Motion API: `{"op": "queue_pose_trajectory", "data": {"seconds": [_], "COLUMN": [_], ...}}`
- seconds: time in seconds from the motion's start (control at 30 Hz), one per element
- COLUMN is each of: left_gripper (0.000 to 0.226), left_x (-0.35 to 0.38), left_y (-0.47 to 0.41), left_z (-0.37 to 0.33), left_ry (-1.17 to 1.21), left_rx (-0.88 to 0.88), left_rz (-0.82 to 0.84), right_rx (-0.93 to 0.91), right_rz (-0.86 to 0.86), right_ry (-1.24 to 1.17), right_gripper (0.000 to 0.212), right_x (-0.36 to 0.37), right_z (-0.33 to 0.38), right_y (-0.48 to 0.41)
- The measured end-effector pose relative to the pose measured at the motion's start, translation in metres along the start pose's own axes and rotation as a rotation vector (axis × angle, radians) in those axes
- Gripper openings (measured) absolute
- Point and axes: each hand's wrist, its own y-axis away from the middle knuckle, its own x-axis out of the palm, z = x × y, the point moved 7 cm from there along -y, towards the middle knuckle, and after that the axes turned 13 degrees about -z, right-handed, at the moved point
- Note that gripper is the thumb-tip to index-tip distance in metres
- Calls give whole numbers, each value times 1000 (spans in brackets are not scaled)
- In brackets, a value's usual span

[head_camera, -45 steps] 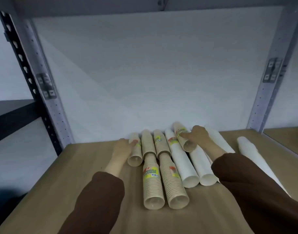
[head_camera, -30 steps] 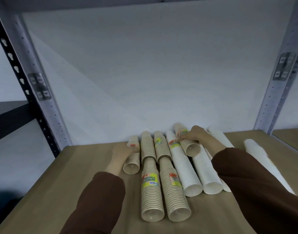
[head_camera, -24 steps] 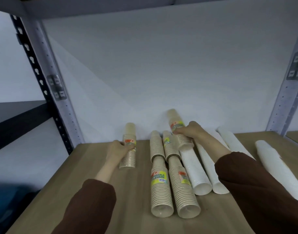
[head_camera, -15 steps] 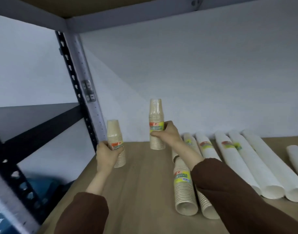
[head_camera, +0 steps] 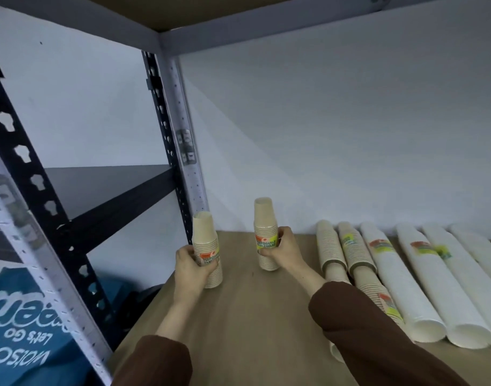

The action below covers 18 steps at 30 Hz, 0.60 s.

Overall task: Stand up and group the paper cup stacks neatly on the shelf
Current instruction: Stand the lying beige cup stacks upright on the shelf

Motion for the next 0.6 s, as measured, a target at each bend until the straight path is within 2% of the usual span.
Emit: {"op": "queue_pose_trajectory", "data": {"seconds": [0.3,0.47,0.53,0.6], "left_gripper": [62,68,70,63], "left_x": [-1,-5,-9,-9], "left_y": [6,15,21,30], "left_z": [9,14,24,32], "left_ry": [17,-87,-154,-212], "left_rx": [-26,-58,-121,-173], "left_rz": [57,52,29,39], "right_rx": [30,23,10,-18], "right_rz": [27,99,94,44], "right_ry": [47,212,273,308], "right_gripper": [64,78,75,62], "right_x": [2,-5,-19,-39], "right_z": [-11,-14,-14,-11], "right_y": [2,3,2,0]}}
